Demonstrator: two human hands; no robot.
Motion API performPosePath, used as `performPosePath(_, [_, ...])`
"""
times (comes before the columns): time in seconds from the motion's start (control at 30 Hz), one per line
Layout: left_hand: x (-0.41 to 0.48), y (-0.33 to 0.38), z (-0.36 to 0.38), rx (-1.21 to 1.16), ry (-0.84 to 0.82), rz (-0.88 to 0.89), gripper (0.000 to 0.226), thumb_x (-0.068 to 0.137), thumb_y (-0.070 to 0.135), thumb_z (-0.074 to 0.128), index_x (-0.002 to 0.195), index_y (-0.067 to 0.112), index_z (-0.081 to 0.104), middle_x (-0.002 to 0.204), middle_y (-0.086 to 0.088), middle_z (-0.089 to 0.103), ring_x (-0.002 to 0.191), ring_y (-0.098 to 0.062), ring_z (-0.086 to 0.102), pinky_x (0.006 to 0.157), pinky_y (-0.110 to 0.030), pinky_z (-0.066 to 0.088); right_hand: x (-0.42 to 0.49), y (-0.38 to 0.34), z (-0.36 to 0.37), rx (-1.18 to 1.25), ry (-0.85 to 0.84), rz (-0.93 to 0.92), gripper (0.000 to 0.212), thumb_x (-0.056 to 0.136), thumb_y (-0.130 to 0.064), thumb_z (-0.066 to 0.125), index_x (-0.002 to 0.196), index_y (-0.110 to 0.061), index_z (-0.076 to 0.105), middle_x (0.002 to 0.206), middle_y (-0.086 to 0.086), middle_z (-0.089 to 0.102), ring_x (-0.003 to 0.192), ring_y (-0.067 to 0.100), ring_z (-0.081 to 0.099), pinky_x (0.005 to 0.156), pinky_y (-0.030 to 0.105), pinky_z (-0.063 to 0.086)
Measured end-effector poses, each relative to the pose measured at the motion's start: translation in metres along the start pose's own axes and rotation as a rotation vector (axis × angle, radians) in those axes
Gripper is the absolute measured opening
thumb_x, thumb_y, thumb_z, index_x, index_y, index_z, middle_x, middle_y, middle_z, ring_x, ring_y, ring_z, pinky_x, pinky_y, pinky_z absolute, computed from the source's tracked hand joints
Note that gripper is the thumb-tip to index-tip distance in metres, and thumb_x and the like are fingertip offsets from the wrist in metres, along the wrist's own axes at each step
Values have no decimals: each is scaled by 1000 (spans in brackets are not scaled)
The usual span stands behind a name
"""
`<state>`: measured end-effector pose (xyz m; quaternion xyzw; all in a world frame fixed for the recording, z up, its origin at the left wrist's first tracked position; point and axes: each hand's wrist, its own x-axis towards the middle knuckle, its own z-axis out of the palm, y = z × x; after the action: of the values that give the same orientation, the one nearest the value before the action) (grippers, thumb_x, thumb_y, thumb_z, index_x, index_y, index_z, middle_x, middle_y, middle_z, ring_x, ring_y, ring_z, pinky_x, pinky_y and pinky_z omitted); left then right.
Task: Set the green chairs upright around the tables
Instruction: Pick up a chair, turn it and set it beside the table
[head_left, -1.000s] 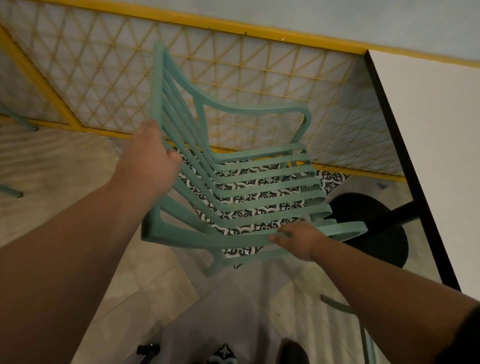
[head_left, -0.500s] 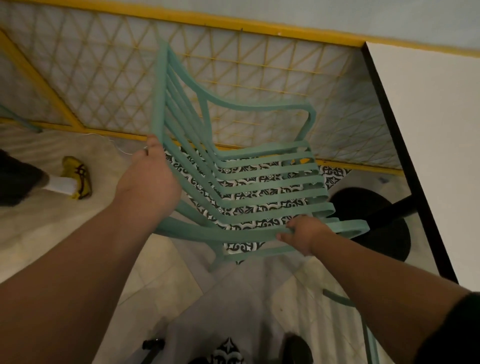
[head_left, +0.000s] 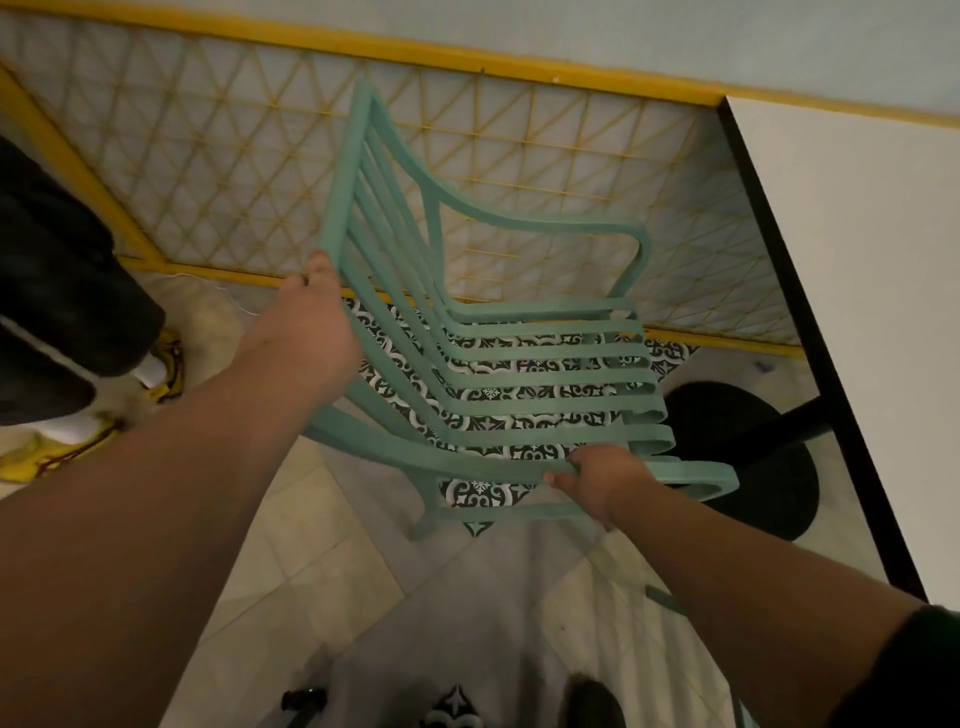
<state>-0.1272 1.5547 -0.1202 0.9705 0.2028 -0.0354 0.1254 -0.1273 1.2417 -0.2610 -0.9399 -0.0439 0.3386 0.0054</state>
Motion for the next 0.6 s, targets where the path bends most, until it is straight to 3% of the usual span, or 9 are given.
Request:
performPosePath(0.1, [9, 2, -2, 10, -1, 18, 77, 98, 8, 50, 160, 15, 6, 144, -21, 43, 121, -43, 51, 77, -45, 36, 2, -2, -3, 19, 5, 5, 57, 98, -64, 48, 126, -17, 64, 114, 7, 66, 108, 25, 62, 95, 38, 53])
performPosePath(0.23, [18, 9, -7, 65, -11, 3, 75, 100, 9, 47, 160, 18, 4, 145, -18, 44, 118, -39, 53, 63, -41, 32, 8, -5, -6, 20, 7, 5, 57, 100, -63, 46, 126, -15, 63, 117, 9, 67, 111, 26, 61, 97, 38, 51])
performPosePath(0.37, [31, 7, -7, 31, -8, 23, 77, 98, 6, 47, 161, 19, 5, 144, -20, 44, 122, -40, 52, 76, -44, 39, 17, -7, -6, 40, 27, 10, 56, 99, -64, 47, 118, -15, 66, 110, 7, 68, 106, 25, 62, 97, 39, 51])
performPosePath(0.6, [41, 6, -6, 10, -6, 58, 77, 98, 7, 48, 161, 18, 5, 143, -19, 45, 120, -39, 53, 75, -44, 39, 23, -10, -7, 57, 22, 19, 52, 98, -63, 49, 114, -17, 66, 104, 5, 68, 101, 23, 62, 94, 38, 52])
